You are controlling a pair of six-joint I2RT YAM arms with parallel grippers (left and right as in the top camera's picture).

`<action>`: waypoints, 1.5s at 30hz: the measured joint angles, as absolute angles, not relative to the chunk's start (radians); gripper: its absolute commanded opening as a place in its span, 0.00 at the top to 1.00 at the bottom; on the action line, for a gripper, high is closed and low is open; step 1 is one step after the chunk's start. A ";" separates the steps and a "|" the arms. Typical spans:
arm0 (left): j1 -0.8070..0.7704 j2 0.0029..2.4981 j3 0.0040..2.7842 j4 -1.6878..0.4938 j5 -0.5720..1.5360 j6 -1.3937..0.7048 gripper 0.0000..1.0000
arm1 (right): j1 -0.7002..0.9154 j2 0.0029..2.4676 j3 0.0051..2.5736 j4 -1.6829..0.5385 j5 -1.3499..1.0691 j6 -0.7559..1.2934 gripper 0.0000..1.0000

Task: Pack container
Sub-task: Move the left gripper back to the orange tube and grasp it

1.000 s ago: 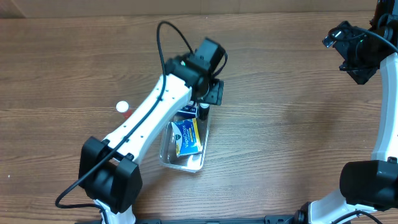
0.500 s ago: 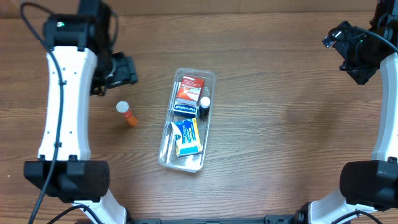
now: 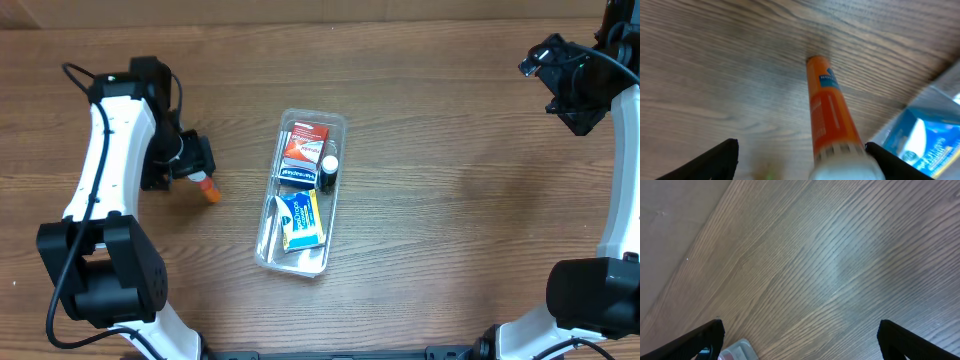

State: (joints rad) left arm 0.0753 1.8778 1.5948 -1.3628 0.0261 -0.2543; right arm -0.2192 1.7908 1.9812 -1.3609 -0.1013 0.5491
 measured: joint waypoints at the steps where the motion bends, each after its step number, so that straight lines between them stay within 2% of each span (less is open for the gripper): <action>1: 0.068 1.878 1.563 -1.336 0.027 -0.250 0.24 | -0.219 1.791 1.981 -1.362 -0.101 0.549 0.00; 7: 0.005 1.878 1.524 -1.244 0.028 -0.224 0.29 | -0.219 1.791 1.981 -1.362 -0.101 0.549 0.00; 12: -0.034 1.878 1.524 -1.229 0.019 -0.223 0.39 | -0.219 1.791 1.981 -1.361 -0.101 0.549 0.00; 15: -0.038 1.878 1.524 -1.230 -0.008 -0.214 0.41 | -0.220 1.791 1.981 -1.361 -0.101 0.549 0.00; 19: -0.038 1.878 1.524 -1.230 -0.035 -0.212 0.51 | -0.219 1.791 1.981 -1.361 -0.101 0.549 0.00; 23: -0.038 1.874 1.524 -1.232 -0.042 -0.209 0.53 | -0.219 1.791 1.981 -1.361 -0.101 0.549 0.00; 31: -0.038 1.718 1.522 -1.256 -0.042 -0.210 0.48 | -0.219 1.791 1.981 -1.361 -0.101 0.549 0.00; 33: -0.038 1.694 1.522 -1.268 -0.042 -0.210 0.40 | -0.219 1.791 1.981 -1.361 -0.101 0.549 0.00; 36: -0.038 1.692 1.522 -1.271 -0.043 -0.209 0.35 | -0.219 1.791 1.981 -1.361 -0.101 0.549 0.00; 39: -0.038 1.692 1.522 -1.287 -0.058 -0.211 0.21 | -0.219 1.791 1.981 -1.361 -0.101 0.549 0.00; 45: -0.038 1.692 1.518 -1.299 -0.118 -0.255 0.21 | -0.219 1.791 1.981 -1.362 -0.101 0.549 0.00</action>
